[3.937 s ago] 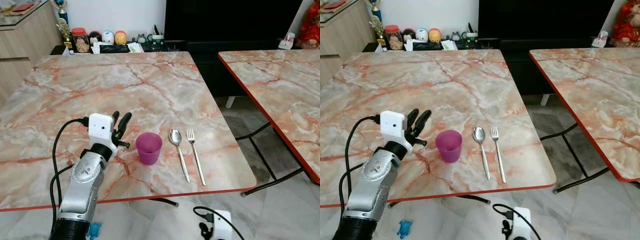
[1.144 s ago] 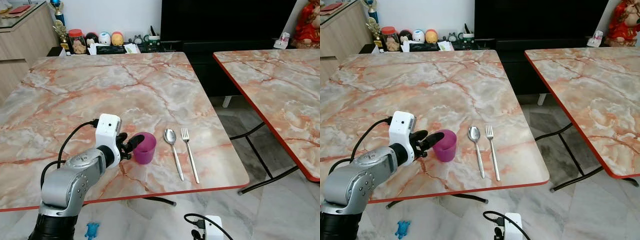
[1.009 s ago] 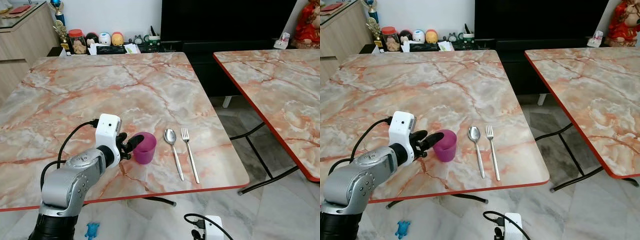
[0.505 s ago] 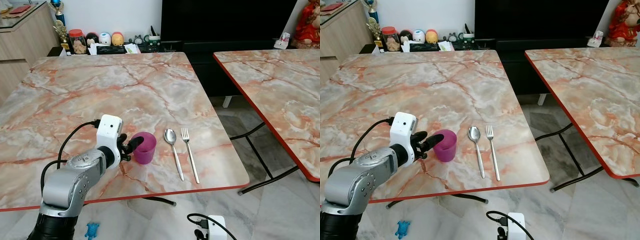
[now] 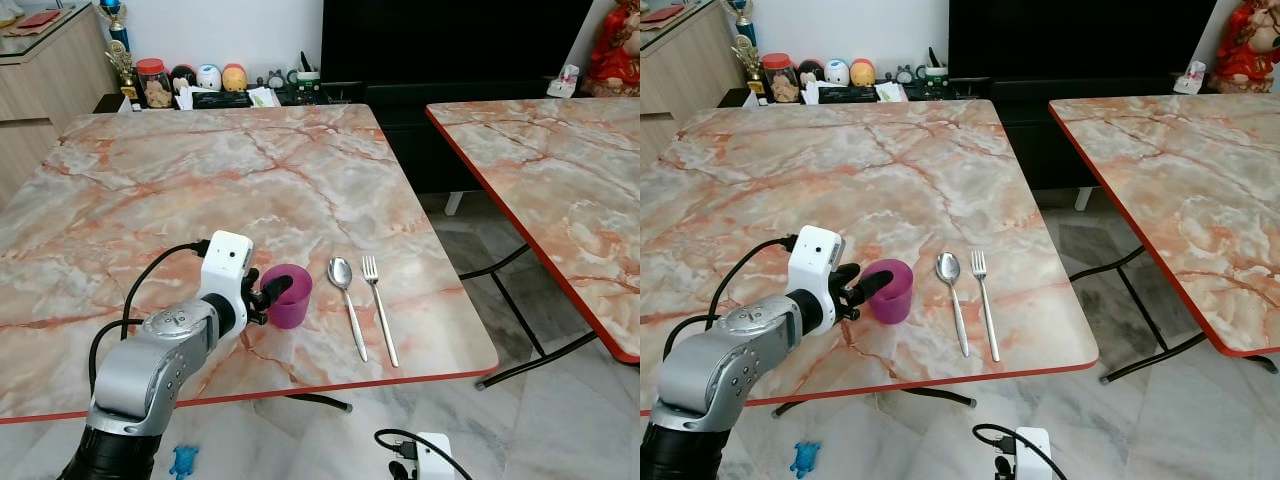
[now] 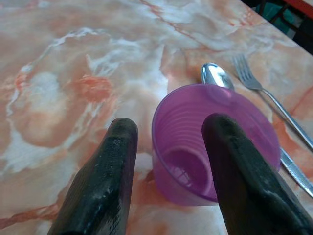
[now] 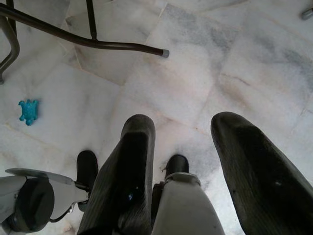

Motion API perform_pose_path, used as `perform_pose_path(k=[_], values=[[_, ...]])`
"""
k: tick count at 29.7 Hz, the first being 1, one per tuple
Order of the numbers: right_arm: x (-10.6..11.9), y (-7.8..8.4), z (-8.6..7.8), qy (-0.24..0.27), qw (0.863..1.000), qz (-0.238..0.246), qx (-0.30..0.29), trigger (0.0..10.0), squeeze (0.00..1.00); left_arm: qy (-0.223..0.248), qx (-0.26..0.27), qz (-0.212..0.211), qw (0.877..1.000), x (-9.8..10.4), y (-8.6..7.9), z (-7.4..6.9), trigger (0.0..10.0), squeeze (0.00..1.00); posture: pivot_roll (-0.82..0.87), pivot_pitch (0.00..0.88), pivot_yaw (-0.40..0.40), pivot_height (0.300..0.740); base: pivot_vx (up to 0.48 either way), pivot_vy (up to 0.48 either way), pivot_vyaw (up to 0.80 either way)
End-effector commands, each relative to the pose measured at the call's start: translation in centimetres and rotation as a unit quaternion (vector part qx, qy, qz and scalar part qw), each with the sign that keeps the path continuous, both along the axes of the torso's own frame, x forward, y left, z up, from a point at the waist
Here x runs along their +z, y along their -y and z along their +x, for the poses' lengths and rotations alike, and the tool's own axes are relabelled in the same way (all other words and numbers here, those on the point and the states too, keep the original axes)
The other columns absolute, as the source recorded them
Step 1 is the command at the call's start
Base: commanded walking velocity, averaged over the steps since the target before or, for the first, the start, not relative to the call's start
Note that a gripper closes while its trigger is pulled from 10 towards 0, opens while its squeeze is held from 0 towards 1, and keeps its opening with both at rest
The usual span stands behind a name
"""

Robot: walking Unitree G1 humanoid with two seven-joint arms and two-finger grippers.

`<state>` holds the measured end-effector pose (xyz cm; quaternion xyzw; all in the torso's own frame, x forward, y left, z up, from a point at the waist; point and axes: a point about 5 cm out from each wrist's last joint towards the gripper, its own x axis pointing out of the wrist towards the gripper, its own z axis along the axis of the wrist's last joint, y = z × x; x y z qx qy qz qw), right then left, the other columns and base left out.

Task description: Setting the table

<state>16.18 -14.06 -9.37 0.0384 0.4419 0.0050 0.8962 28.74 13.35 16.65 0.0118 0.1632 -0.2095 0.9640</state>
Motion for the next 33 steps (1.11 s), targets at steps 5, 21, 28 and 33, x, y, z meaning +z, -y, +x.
perform_pose_path(k=[5, 21, 28, 33], values=[[-0.1, -0.1, -0.2, -0.007, 1.000, 0.001, 0.002, 10.0, 0.00, -0.003, 0.008, 0.008, 1.000, -0.3, 0.0, 0.2, 10.0, 0.00, 0.19, 0.000, -0.043, 0.740, 0.000, 0.000, 0.00], [0.0, -1.0, 0.1, -0.004, 1.000, 0.003, 0.006, 10.0, 0.00, 0.001, 0.014, 0.005, 1.000, -0.4, -0.1, 0.3, 0.0, 0.00, 0.19, 0.000, -0.043, 0.740, 0.000, 0.000, 0.00], [-0.1, 0.0, -0.1, -0.005, 1.000, 0.000, 0.003, 10.0, 0.00, 0.003, 0.010, 0.005, 1.000, -0.4, 0.0, 0.2, 0.0, 0.00, 0.19, 0.000, -0.043, 0.740, 0.000, 0.000, 0.00], [-0.1, 0.2, -0.1, -0.006, 1.000, 0.000, 0.002, 10.0, 0.00, 0.004, 0.009, 0.006, 1.000, -0.3, 0.0, 0.2, 0.0, 0.00, 0.19, 0.000, -0.042, 0.740, 0.000, 0.000, 0.00]])
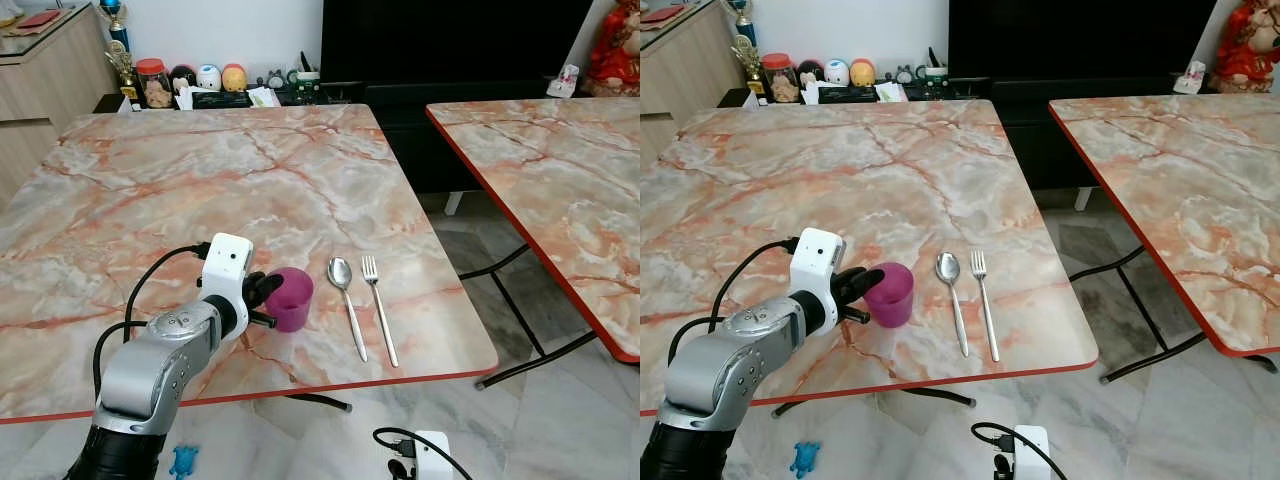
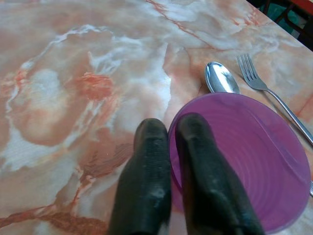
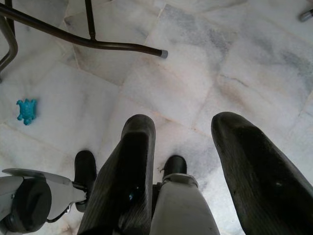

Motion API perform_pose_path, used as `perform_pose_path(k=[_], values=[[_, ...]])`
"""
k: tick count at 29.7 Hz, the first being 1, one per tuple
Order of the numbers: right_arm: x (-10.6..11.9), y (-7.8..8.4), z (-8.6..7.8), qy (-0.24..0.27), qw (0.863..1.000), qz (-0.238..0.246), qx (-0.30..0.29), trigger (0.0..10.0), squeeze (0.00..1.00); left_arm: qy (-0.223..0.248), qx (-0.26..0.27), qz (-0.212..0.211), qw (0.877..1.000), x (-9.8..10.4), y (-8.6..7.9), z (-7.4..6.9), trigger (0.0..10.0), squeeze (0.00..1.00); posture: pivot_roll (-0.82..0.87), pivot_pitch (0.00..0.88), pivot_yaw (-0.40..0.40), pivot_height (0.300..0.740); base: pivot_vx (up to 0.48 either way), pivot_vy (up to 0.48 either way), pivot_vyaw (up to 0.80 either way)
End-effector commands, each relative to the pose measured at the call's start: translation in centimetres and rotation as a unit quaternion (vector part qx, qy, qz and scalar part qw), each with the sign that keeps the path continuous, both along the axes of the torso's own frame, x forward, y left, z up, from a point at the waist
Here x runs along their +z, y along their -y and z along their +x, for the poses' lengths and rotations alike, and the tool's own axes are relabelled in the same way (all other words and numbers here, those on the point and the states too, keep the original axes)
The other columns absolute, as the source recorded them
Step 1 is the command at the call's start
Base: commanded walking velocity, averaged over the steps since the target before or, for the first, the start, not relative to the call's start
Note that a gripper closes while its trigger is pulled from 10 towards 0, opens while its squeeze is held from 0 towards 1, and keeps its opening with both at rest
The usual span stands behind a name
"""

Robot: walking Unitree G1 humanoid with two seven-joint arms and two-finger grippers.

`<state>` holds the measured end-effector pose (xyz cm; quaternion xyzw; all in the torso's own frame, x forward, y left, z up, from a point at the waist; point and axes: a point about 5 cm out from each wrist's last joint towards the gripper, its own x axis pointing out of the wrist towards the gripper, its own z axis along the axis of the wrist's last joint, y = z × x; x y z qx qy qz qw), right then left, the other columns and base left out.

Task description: Setting the table

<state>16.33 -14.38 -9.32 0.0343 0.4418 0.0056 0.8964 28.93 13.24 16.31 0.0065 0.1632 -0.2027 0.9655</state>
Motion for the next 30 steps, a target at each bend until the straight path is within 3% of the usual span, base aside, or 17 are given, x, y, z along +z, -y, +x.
perform_pose_path(k=[1, 6, 14, 16, 17, 18, 21, 28, 29, 30], values=[[-0.1, -0.4, -0.3, -0.006, 1.000, 0.004, 0.001, 10.0, 0.00, 0.005, 0.001, 0.011, 1.000, 0.0, -0.1, 0.0, 0.0, 0.00, 0.19, 0.000, -0.042, 0.740, 0.000, 0.000, 0.00], [0.1, -2.6, 0.1, -0.005, 1.000, 0.011, 0.011, 10.0, 0.00, 0.007, -0.004, 0.012, 1.000, 0.1, -0.1, 0.0, 0.0, 0.00, 0.19, 0.000, -0.041, 0.740, 0.000, 0.000, 0.00], [0.1, -3.2, 0.2, -0.005, 1.000, 0.012, 0.016, 10.0, 0.00, 0.013, -0.001, 0.005, 1.000, 0.0, 0.0, -0.1, 0.0, 0.00, 0.19, 0.000, -0.042, 0.740, 0.000, 0.000, 0.00], [0.1, -2.8, 0.1, -0.005, 1.000, 0.010, 0.013, 10.0, 0.00, 0.056, 0.037, -0.046, 0.997, 0.7, -0.3, 0.4, 0.0, 0.00, 0.18, 0.000, -0.042, 0.740, 0.000, 0.000, 0.00], [0.1, -2.8, 0.1, -0.005, 1.000, 0.010, 0.013, 10.0, 0.00, 0.056, 0.037, -0.046, 0.997, 0.7, -0.3, 0.4, 0.0, 0.00, 0.18, 0.000, -0.042, 0.740, 0.000, 0.000, 0.00], [0.1, -2.5, 0.2, -0.005, 1.000, 0.008, 0.013, 10.0, 0.00, 0.104, 0.057, -0.064, 0.991, 1.6, -0.7, 0.7, 0.0, 0.00, 0.18, 0.000, -0.045, 0.740, 0.000, 0.000, 0.00], [0.1, -2.2, 0.2, -0.004, 1.000, 0.005, 0.011, 10.0, 0.00, 0.148, 0.094, -0.120, 0.977, 2.6, -1.3, 0.9, 0.0, 0.00, 0.18, 0.000, -0.049, 0.740, 0.000, 0.000, 0.00], [0.1, -2.2, 0.2, -0.004, 1.000, 0.005, 0.011, 10.0, 0.00, 0.148, 0.094, -0.120, 0.977, 2.6, -1.3, 0.9, 0.0, 0.00, 0.18, 0.000, -0.049, 0.740, 0.000, 0.000, 0.00], [0.1, -2.1, 0.2, -0.003, 1.000, 0.005, 0.010, 10.0, 0.00, 0.159, 0.105, -0.116, 0.975, 2.7, -1.5, 0.9, 9.5, 0.00, 0.18, 0.000, -0.050, 0.740, 0.000, 0.000, 0.00], [0.1, -0.5, 0.3, -0.003, 1.000, 0.000, -0.002, 10.0, 0.00, 0.194, 0.113, -0.099, 0.969, 2.8, -1.7, 0.7, 10.0, 0.00, 0.18, 0.000, -0.067, 0.740, 0.000, 0.000, 0.00]])
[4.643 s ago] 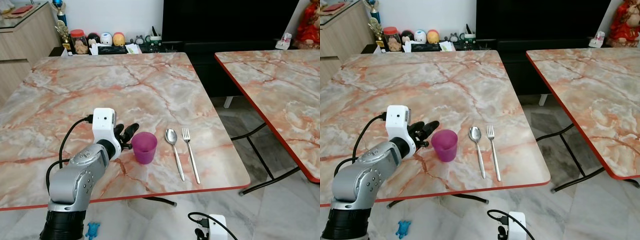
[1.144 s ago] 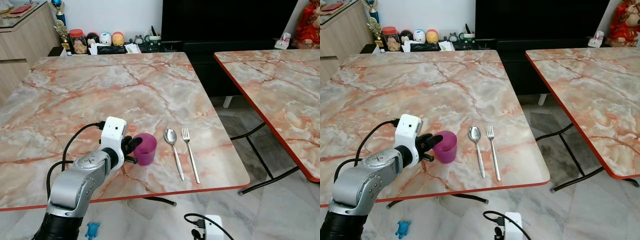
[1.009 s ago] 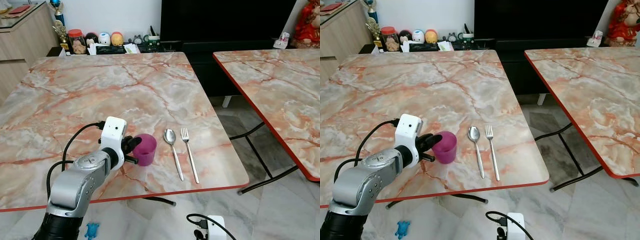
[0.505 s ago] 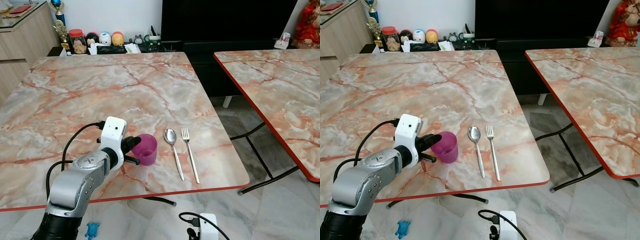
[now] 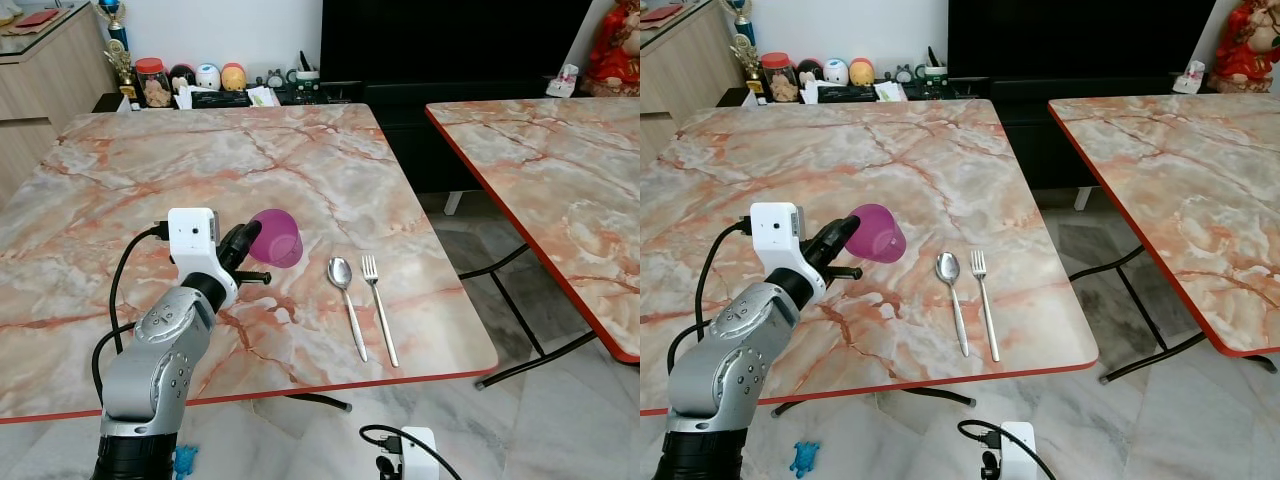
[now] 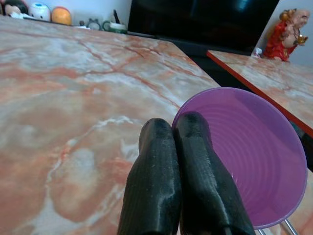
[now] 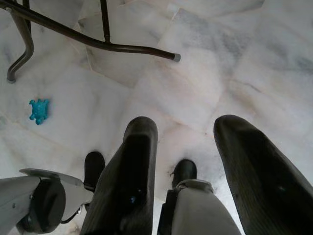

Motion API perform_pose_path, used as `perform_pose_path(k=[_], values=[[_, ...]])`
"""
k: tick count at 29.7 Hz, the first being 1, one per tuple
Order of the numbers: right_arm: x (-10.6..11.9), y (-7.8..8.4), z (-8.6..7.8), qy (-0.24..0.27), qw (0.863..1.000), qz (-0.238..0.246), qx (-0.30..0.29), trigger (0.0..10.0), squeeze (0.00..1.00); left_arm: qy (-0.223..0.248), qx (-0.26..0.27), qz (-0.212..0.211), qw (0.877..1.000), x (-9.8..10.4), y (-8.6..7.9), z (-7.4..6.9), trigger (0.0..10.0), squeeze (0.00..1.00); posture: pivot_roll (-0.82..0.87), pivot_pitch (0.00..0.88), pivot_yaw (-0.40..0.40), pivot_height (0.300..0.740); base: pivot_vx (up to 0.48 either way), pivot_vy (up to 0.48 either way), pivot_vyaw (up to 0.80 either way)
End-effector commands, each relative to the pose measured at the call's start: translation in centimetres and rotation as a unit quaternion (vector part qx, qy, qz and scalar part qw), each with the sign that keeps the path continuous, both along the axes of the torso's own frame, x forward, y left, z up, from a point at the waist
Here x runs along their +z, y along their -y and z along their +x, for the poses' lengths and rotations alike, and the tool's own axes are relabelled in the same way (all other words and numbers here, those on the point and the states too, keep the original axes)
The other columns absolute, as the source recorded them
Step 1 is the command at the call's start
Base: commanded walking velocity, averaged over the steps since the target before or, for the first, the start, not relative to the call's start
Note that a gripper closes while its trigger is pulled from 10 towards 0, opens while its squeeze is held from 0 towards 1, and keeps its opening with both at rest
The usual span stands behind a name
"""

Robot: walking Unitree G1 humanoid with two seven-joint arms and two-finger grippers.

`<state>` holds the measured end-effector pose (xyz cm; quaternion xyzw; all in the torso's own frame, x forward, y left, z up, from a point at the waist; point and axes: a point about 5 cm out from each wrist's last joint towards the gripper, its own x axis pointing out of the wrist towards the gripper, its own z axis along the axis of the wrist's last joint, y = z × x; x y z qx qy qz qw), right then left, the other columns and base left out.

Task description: Setting the table

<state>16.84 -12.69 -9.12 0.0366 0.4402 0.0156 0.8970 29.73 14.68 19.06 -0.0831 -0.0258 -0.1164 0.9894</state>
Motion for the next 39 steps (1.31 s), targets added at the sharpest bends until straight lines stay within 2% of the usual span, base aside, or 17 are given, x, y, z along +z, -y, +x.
perform_pose_path(k=[1, 2, 6, 12, 13, 16, 20, 22, 26, 27, 28, 31, 35, 39], values=[[-0.2, 2.7, -0.5, -0.006, 1.000, -0.011, -0.025, 10.0, 0.00, 0.045, 0.025, 0.024, 0.998, 0.0, -0.4, -0.3, 10.0, 0.00, 0.18, 0.000, -0.068, 0.740, 0.000, 0.000, 0.00], [-0.2, 4.5, -0.8, -0.008, 0.999, -0.015, -0.043, 10.0, 0.00, 0.065, 0.030, 0.036, 0.997, -0.2, -0.4, -0.5, 10.0, 0.00, 0.17, 0.000, -0.069, 0.740, 0.000, 0.000, 0.00], [-0.4, 5.3, -1.4, -0.012, 0.998, -0.013, -0.057, 10.0, 0.00, 0.077, 0.026, 0.052, 0.995, -0.5, -0.1, -0.7, 10.0, 0.00, 0.17, 0.000, -0.074, 0.740, 0.000, 0.000, 0.00], [-0.5, 3.9, -1.5, -0.016, 0.999, -0.009, -0.051, 10.0, 0.00, 0.096, 0.027, 0.054, 0.994, -0.7, 0.2, -0.5, 10.0, 0.00, 0.17, 0.000, -0.078, 0.740, 0.000, 0.000, 0.00], [-0.5, 2.9, -1.2, -0.015, 0.999, -0.004, -0.048, 10.0, 0.00, 0.105, 0.032, 0.057, 0.992, -0.6, 0.2, -0.4, 10.0, 0.00, 0.17, 0.000, -0.078, 0.740, 0.000, -0.322, 0.00], [-0.3, 1.2, -0.7, -0.013, 0.999, 0.005, -0.042, 10.0, 0.00, 0.110, 0.032, 0.058, 0.992, -0.5, 0.1, -0.3, 10.0, 0.00, 0.17, 0.000, -0.078, 0.740, 0.000, -0.364, 0.00], [-0.2, 0.1, -0.5, -0.010, 0.999, 0.011, -0.038, 10.0, 0.00, 0.115, 0.033, 0.060, 0.991, -0.5, 0.1, -0.2, 10.0, 0.00, 0.17, 0.000, -0.078, 0.740, 0.000, -0.386, 0.00], [-0.1, 0.5, -0.2, -0.006, 0.999, 0.010, -0.040, 10.0, 0.00, 0.115, 0.034, 0.061, 0.991, -0.5, 0.0, -0.2, 10.0, 0.00, 0.17, 0.000, -0.077, 0.740, 0.000, -0.386, 0.00], [0.1, 2.8, 0.2, 0.003, 0.999, 0.004, -0.050, 10.0, 0.00, 0.114, 0.038, 0.063, 0.991, -0.6, -0.1, -0.1, 10.0, 0.00, 0.17, 0.000, -0.074, 0.740, 0.000, -0.386, 0.00], [0.1, 2.8, 0.2, 0.003, 0.999, 0.004, -0.050, 10.0, 0.00, 0.114, 0.038, 0.063, 0.991, -0.6, -0.1, -0.1, 10.0, 0.00, 0.17, 0.000, -0.074, 0.740, 0.000, -0.382, 0.00], [0.2, 3.7, 0.3, 0.008, 0.998, 0.003, -0.054, 10.0, 0.00, 0.115, 0.039, 0.064, 0.991, -0.6, -0.1, -0.1, 10.0, 0.00, 0.17, 0.000, -0.073, 0.740, 0.000, -0.382, 0.00], [0.3, 4.4, 0.4, 0.011, 0.998, 0.002, -0.058, 10.0, 0.00, 0.115, 0.039, 0.064, 0.991, -0.6, -0.1, 0.0, 10.0, 0.00, 0.17, 0.000, -0.073, 0.740, 0.000, -0.385, 0.00], [0.3, 4.0, 0.5, 0.011, 0.998, 0.003, -0.056, 10.0, 0.00, 0.114, 0.039, 0.064, 0.991, -0.5, -0.1, 0.0, 10.0, 0.00, 0.16, 0.000, -0.072, 0.740, 0.000, -0.386, 0.00], [0.3, 2.6, 0.6, 0.010, 0.999, 0.008, -0.050, 10.0, 0.00, 0.113, 0.039, 0.064, 0.991, -0.6, -0.1, 0.1, 10.0, 0.00, 0.16, 0.000, -0.074, 0.740, 0.000, -0.386, 0.00]])
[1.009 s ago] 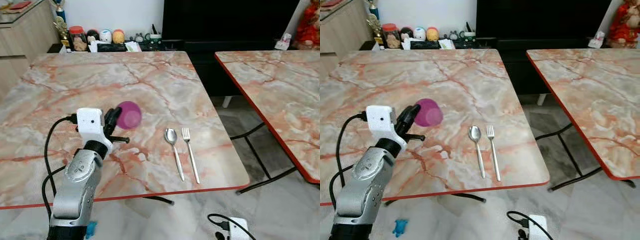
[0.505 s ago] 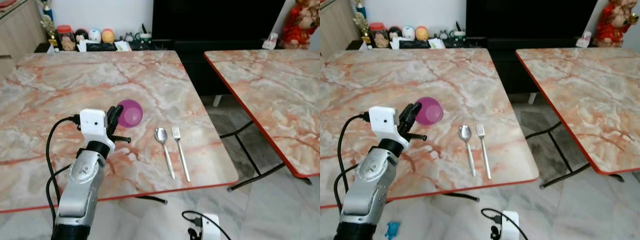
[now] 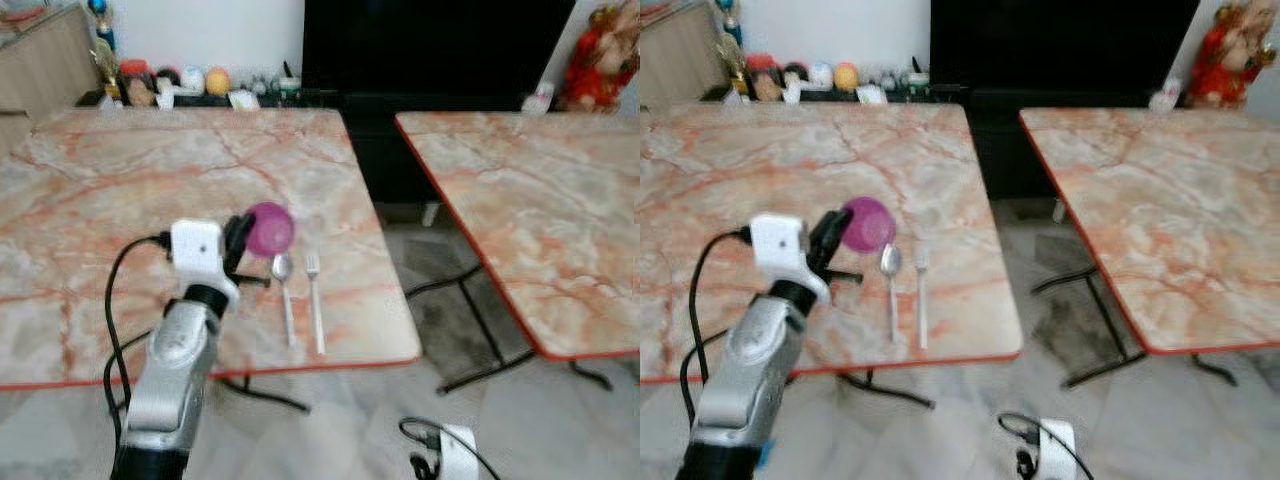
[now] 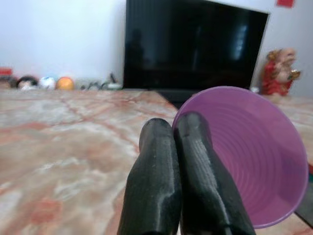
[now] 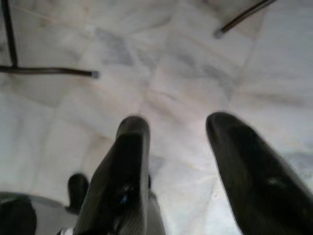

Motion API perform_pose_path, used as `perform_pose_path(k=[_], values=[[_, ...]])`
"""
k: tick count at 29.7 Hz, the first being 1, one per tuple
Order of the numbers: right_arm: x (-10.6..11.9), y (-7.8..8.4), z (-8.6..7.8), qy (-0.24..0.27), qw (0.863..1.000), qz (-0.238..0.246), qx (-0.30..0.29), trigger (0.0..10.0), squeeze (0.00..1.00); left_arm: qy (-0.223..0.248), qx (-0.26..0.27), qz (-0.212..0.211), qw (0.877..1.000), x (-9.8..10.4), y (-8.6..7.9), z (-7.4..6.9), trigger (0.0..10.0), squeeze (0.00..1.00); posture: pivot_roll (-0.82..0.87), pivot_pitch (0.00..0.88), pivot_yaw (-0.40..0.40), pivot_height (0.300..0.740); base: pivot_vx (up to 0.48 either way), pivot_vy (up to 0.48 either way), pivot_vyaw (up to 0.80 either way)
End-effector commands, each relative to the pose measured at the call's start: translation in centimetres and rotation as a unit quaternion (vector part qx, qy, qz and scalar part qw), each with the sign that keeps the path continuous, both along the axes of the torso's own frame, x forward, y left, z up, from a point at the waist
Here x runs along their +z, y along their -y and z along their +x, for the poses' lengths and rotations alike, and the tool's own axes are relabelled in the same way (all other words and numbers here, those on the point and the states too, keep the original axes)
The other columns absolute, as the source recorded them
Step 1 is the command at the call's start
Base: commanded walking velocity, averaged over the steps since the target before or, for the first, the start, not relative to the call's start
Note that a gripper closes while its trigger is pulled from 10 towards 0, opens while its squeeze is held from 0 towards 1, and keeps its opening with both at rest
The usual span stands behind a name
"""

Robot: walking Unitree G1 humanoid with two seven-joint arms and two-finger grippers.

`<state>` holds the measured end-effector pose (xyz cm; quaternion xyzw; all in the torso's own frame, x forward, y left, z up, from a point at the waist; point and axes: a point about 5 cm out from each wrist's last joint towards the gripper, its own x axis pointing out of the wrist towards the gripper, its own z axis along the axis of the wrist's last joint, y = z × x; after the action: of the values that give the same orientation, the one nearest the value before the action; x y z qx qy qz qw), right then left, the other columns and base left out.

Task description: Setting the table

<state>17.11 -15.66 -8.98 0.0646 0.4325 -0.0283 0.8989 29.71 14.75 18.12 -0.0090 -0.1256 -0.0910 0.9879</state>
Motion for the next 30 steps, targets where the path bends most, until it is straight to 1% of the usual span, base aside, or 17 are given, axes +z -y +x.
perform_pose_path(k=[1, 8, 10, 13, 15, 20, 25, 30], values=[[0.1, -0.5, 0.4, 0.003, 1.000, 0.002, 0.003, 10.0, 0.00, 0.007, 0.004, 0.004, 1.000, 0.3, 0.0, 0.1, 10.0, 0.00, 0.16, 0.000, -0.075, 0.740, 0.000, -0.386, 0.00], [0.3, -0.9, 0.7, 0.005, 1.000, 0.004, 0.015, 10.0, 0.00, 0.006, 0.004, 0.003, 1.000, 0.3, 0.0, 0.2, 10.0, 0.00, 0.16, 0.000, -0.073, 0.740, 0.000, -0.385, 0.00], [0.3, -0.4, 0.7, 0.009, 1.000, 0.002, 0.021, 10.0, 0.00, 0.006, 0.005, 0.003, 1.000, 0.3, 0.0, 0.3, 10.0, 0.00, 0.16, 0.000, -0.073, 0.740, 0.000, -0.384, 0.65], [0.2, 0.6, 0.3, 0.007, 1.000, -0.001, 0.021, 10.0, 0.00, 0.005, 0.006, 0.004, 1.000, 0.2, 0.0, 0.2, 10.0, 0.00, 0.16, 0.000, -0.075, 0.740, 0.000, -0.382, 0.80], [0.0, 1.0, -0.2, 0.004, 1.000, 0.005, 0.006, 10.0, 0.00, 0.004, 0.008, 0.004, 1.000, 0.2, -0.1, 0.2, 10.0, 0.00, 0.16, 0.000, -0.075, 0.740, 0.000, -0.386, 0.00], [-0.3, 1.5, -1.2, -0.005, 1.000, -0.001, 0.009, 10.0, 0.00, -0.002, 0.010, 0.009, 1.000, -0.1, -0.3, 0.2, 10.0, 0.00, 0.15, 0.000, -0.074, 0.740, 0.000, -0.382, 0.00], [-0.4, 1.2, -1.3, -0.007, 1.000, 0.001, 0.012, 10.0, 0.00, -0.005, 0.018, 0.021, 1.000, -0.2, -1.0, 0.1, 10.0, 0.00, 0.16, 0.000, -0.077, 0.740, 0.000, -0.382, 0.00], [-0.1, 0.1, -0.2, -0.002, 1.000, 0.001, 0.026, 10.0, 0.00, -0.008, 0.032, 0.029, 0.999, -0.3, -1.7, 0.2, 10.0, 0.00, 0.16, 0.000, -0.079, 0.740, 0.000, -0.382, 0.00]])
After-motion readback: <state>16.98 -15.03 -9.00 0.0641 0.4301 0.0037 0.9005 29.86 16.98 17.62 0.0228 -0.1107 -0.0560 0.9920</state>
